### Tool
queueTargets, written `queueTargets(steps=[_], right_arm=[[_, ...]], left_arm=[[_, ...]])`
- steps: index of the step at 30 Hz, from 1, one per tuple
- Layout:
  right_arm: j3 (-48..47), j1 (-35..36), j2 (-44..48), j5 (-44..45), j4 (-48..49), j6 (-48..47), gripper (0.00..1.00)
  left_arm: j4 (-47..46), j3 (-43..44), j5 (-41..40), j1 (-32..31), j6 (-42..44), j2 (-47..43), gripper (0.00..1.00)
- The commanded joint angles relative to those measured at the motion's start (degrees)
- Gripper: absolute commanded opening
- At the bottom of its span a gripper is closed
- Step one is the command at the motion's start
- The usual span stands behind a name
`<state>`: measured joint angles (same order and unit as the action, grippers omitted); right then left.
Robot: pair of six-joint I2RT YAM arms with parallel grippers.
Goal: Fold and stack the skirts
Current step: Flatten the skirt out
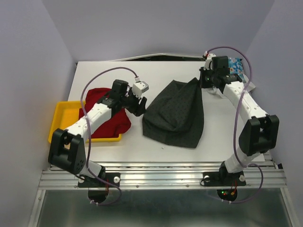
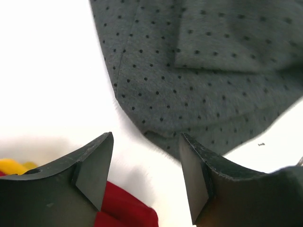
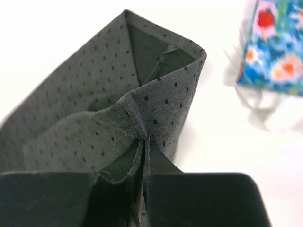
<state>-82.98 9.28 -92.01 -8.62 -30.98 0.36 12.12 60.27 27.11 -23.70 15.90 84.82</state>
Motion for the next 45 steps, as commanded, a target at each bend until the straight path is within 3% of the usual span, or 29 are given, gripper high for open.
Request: queueTargets(steps=[1, 5, 9, 11, 14, 15, 19, 22, 28, 35, 40, 42, 45], right_arm=[[-5.9, -0.4, -5.4, -1.7, 9.5, 8.2, 0.01], [-9.0, -0.4, -12.4, 0.4, 11.9, 10.7, 0.01], [-14.5, -0.4, -20.6, 1.6, 11.3, 10.8, 0.04], [-18.2, -0.4, -25.4, 1.2, 8.1, 9.8, 0.17], [-26.2, -0.4, -27.3, -0.6, -0.6, 7.0, 0.49], [-27.1, -0.4, -26.2, -1.0, -3.4, 5.5, 0.70], [-26.1, -0.4, -17.4, -1.1, -10.9, 0.8, 0.92], [-22.7, -0.4, -11.2, 0.4, -18.8, -2.9, 0.94], [-1.7, -0.4, -0.3, -3.0, -25.2, -8.6, 0.88], [14.0, -0.4, 0.0, -9.9, -26.4, -12.0, 0.81], [15.9, -0.4, -3.2, -12.8, -25.7, -12.4, 0.78], [16.3, -0.4, -4.7, -11.6, -25.2, -12.5, 0.76], [18.2, -0.4, -6.9, -8.6, -24.0, -13.1, 0.74]], left_arm=[[0.7, -5.6, 2.1, -0.6, 5.1, -5.8, 0.68], [5.9, -8.3, 1.6, -2.4, 15.8, -7.5, 0.66], [5.6, -12.1, -6.8, -11.9, 20.7, -7.8, 0.65], [3.5, -14.7, -9.0, -14.5, 21.6, -8.6, 0.65], [0.2, -17.2, -11.8, -19.1, 24.3, -10.3, 0.68], [-0.7, -17.5, -13.6, -20.5, 27.5, -10.5, 0.68], [-1.0, -17.9, -16.3, -21.6, 37.0, -9.7, 0.68], [-2.5, -19.0, -18.0, -22.3, 44.1, -8.7, 0.68], [-8.6, -20.5, -20.2, -24.8, 49.9, -3.9, 0.68], [-11.8, -21.4, -21.9, -25.3, 54.8, -1.0, 0.67], [-13.5, -21.4, -22.4, -25.4, 54.8, 0.1, 0.53], [-13.7, -21.2, -21.8, -25.4, 52.8, -0.9, 0.42], [-13.7, -21.1, -20.4, -25.4, 50.5, -1.8, 0.34]])
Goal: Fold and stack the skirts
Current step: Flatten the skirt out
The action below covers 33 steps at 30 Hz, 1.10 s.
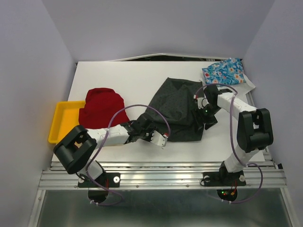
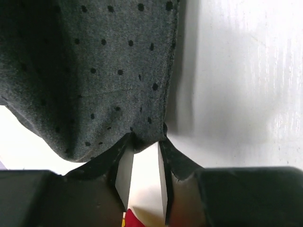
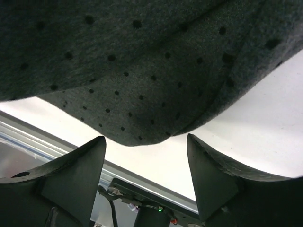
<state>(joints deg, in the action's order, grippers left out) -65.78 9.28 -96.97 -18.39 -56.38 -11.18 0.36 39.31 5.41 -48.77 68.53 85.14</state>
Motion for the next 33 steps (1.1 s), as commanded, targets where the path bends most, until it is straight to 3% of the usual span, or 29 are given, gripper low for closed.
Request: queueTargets(steps=[1, 3, 4, 6, 7, 12, 15, 21, 23, 27, 33], right_arm=[[1.6, -0.4, -3.4, 1.5, 3.0, -1.7, 0.65], [2.6, -0.4, -4.3, -0.5, 4.3, -1.7, 0.55], [2.2, -0.4, -4.3, -1.4, 4.8, -1.9, 0.40], [0.9, -0.4, -3.2, -4.5, 4.7, -2.2, 0.23], [-0.9, -0.4, -2.1, -5.0, 4.5, -2.3, 0.01], [-8.9, -3.5, 11.1, -5.1, 1.4, -2.9, 0.01], [-14.0, -7.1, 17.5, -5.1, -2.3, -3.1, 0.01], [-25.1, -10.2, 22.5, -6.6, -6.9, 1.8, 0.01], [-27.0, -10.2, 20.9, -4.9, -5.6, 4.5, 0.01], [-28.5, -10.2, 11.0, 0.5, -5.0, 7.5, 0.01], [-23.6, -10.8, -6.1, -7.9, -5.8, 7.2, 0.01]], left_arm=[[-1.9, -0.3, 1.6, -0.4, -3.1, -2.6, 0.29], [-1.8, -0.5, 1.9, -0.4, -4.3, -3.0, 0.22], [-1.6, -0.4, 2.3, -0.4, -6.3, -3.6, 0.19], [-0.5, 0.9, 3.3, -0.4, -8.5, -4.7, 0.09], [2.7, 1.9, 4.8, -0.4, -9.9, -6.5, 0.00], [17.4, 12.0, 13.6, 1.7, -20.6, -16.5, 0.00], [25.5, 20.5, 27.6, 11.3, -26.6, -21.1, 0.00], [32.8, 34.7, 33.8, 14.4, -31.1, -24.7, 0.00], [31.9, 37.1, 34.7, 15.4, -35.9, -23.3, 0.00], [27.3, 36.3, 37.8, 23.1, -40.8, -14.6, 0.00], [26.7, 36.5, 35.0, 25.0, -43.1, 4.7, 0.02]])
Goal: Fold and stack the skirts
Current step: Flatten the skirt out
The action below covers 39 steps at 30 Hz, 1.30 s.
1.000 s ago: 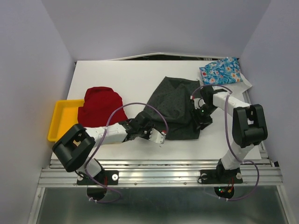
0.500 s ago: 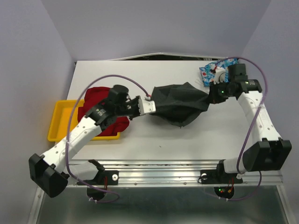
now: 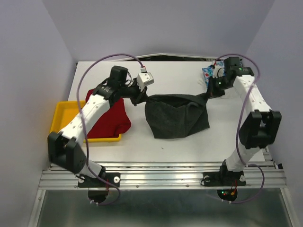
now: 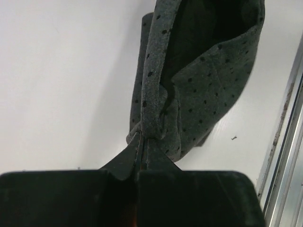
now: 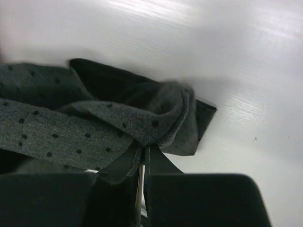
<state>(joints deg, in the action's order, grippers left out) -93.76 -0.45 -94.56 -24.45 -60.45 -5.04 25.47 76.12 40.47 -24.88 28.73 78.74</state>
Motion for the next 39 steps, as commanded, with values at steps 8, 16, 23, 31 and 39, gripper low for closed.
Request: queueTargets(steps=[8, 16, 23, 31, 39], right_arm=[[-5.2, -1.0, -15.9, -8.3, -1.5, 0.1, 0.34], [-9.1, -1.0, -9.0, -8.1, -0.4, -2.1, 0.75], [-0.6, 2.8, -1.9, -8.6, -0.8, -6.1, 0.81], [7.2, 3.5, 0.3, 0.3, 11.7, -23.8, 0.76], [20.7, 3.5, 7.9, 1.5, 25.3, -51.6, 0.66]], left_arm=[[-0.7, 0.5, -2.1, 1.2, -2.6, 19.9, 0.15], [4.4, -7.0, 5.4, -4.1, 8.3, 5.7, 0.30], [1.5, -17.1, 4.8, -12.6, 3.6, -3.4, 0.10], [-5.3, -15.4, 0.9, -10.5, -6.7, -2.5, 0.54], [-5.3, -11.1, -3.7, -2.9, -10.2, 2.2, 0.70]])
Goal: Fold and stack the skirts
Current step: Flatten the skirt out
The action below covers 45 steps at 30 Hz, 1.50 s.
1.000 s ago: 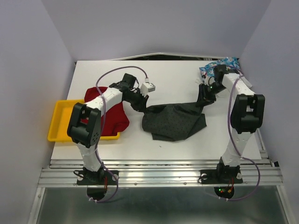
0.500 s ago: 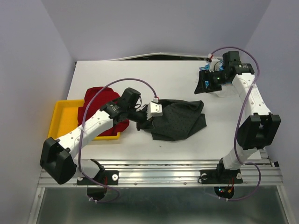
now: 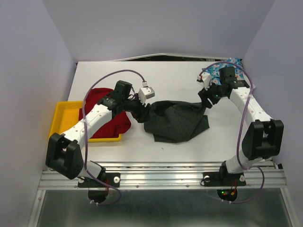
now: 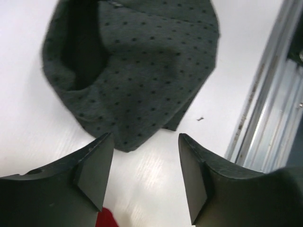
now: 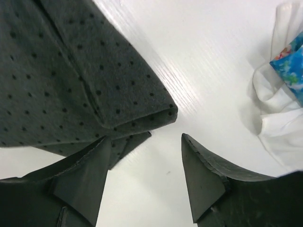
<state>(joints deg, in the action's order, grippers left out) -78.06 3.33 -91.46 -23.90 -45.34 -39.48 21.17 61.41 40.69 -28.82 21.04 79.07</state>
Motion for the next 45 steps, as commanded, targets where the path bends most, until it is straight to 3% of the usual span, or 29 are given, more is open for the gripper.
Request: queueTargets(steps=[1, 7, 9, 14, 19, 22, 31, 45], right_arm=[[5.6, -0.3, 4.7, 0.6, 10.2, -18.2, 0.66], [6.6, -0.3, 2.6, -4.8, 10.1, -29.5, 0.64], [6.9, -0.3, 2.0, -6.5, 10.2, -31.3, 0.63], [4.8, -0.3, -1.9, -10.1, 8.6, -37.4, 0.61], [6.9, -0.8, 0.3, -10.9, 6.4, -46.2, 0.61], [7.9, -0.8, 1.8, -10.6, 4.6, -50.5, 0.62], [8.4, -0.8, 1.6, -7.6, 1.0, -59.9, 0.63], [9.3, 1.6, -2.3, -9.9, 4.1, -62.3, 0.55]], left_arm=[[-1.2, 3.9, -5.6, 1.1, -2.9, 2.2, 0.70], [-2.5, 6.2, -21.6, -2.6, -2.4, 3.5, 0.75], [-2.4, 7.6, -23.5, -4.2, -2.3, 4.0, 0.75], [-0.4, 9.6, -23.0, -4.1, -2.8, 5.6, 0.75], [1.3, 9.9, -18.2, -2.3, -2.1, 5.0, 0.77], [2.3, 10.6, -14.2, -1.1, -2.1, 5.3, 0.77], [2.9, 11.4, -11.9, 0.3, -2.8, 5.7, 0.78], [-2.1, 9.0, -14.7, 1.8, -9.3, 4.9, 0.79]])
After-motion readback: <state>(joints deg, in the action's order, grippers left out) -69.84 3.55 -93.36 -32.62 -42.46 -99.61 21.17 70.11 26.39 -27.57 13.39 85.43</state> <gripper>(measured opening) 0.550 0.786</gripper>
